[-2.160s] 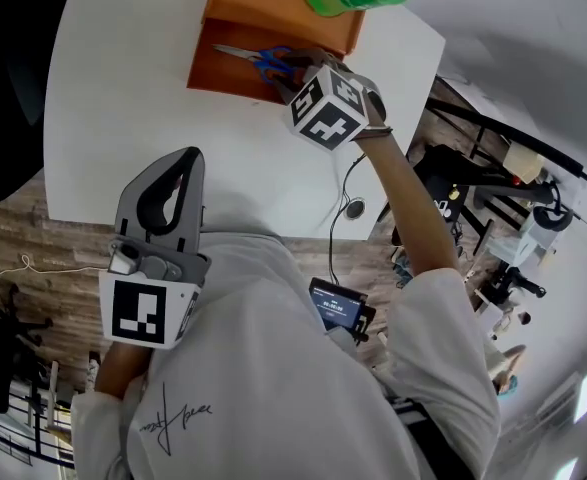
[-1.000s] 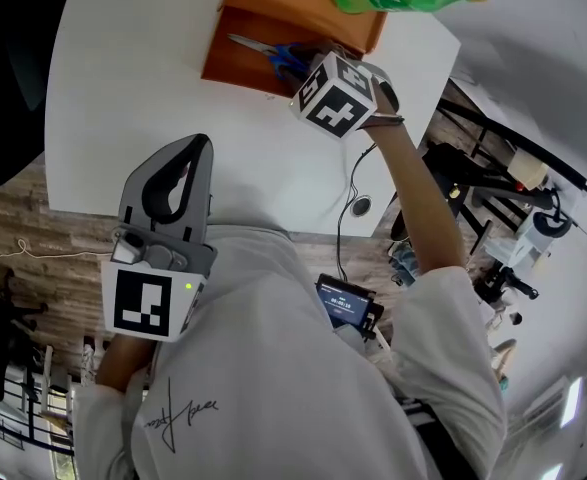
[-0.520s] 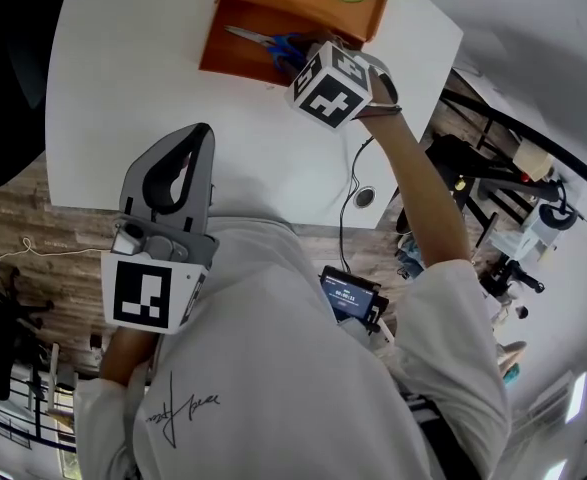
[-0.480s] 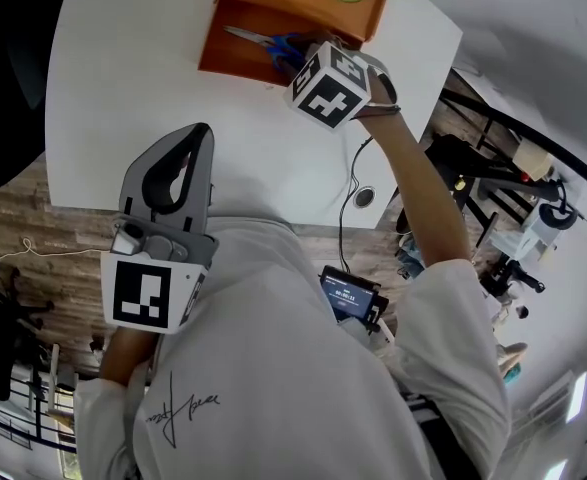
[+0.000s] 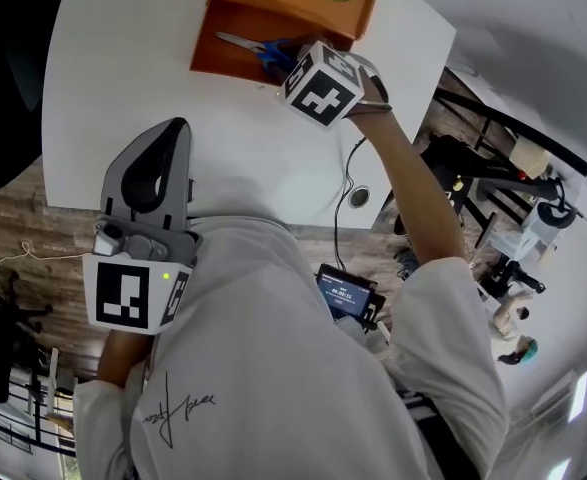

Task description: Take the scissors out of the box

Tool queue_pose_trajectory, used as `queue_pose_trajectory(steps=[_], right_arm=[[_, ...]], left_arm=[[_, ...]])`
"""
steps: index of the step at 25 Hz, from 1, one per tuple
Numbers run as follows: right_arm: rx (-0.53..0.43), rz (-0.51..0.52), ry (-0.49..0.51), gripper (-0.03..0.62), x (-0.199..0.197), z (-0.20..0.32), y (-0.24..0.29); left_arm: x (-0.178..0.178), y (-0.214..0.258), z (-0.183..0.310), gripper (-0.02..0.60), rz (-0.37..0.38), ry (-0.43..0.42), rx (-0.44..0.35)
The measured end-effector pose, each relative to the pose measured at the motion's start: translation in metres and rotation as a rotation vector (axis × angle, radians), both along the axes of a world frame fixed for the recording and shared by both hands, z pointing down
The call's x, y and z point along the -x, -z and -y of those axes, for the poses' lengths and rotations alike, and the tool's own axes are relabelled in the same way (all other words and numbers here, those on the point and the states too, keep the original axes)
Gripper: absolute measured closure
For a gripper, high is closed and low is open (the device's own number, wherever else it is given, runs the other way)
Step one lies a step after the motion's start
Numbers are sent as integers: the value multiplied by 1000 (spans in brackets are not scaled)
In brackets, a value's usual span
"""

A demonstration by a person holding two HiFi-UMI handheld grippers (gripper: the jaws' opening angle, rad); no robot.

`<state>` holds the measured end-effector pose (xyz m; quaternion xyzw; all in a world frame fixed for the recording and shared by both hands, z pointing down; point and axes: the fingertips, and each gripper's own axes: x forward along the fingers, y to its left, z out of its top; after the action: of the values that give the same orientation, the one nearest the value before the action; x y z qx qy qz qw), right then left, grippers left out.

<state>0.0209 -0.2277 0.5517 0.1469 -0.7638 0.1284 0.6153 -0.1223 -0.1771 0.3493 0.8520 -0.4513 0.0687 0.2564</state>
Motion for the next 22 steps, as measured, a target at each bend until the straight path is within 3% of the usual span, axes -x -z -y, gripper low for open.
queue_pose_trajectory(steps=[12,22], right_arm=[[-23,15,-9,497,-16,-1,13],[-49,50,-37,499,-14,-3,28]], left_arm=[[-21,3,-9,575,0,-24,-5],[-16,12,-13,575,6,-19,-28]])
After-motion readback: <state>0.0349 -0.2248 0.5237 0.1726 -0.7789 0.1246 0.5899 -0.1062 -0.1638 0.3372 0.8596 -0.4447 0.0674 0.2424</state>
